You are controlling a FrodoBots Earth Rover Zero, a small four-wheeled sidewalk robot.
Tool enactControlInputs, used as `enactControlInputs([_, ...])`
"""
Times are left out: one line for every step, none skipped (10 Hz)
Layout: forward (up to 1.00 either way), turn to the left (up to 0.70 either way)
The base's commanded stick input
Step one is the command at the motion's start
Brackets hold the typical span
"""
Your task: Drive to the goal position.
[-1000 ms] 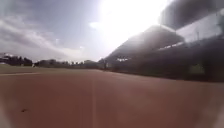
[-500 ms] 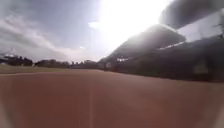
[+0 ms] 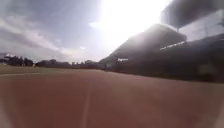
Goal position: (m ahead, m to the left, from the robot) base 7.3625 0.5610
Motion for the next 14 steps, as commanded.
enactControlInputs([0.7,0.0])
enactControlInputs([0.7,0.0])
enactControlInputs([0.7,0.0])
enactControlInputs([0.7,0.0])
enactControlInputs([0.7,0.0])
enactControlInputs([0.7,0.0])
enactControlInputs([0.7,0.0])
enactControlInputs([0.7,0.0])
enactControlInputs([0.7,0.0])
enactControlInputs([0.7,0.0])
enactControlInputs([0.7,0.0])
enactControlInputs([0.7,0.0])
enactControlInputs([0.7,0.0])
enactControlInputs([0.7,0.0])
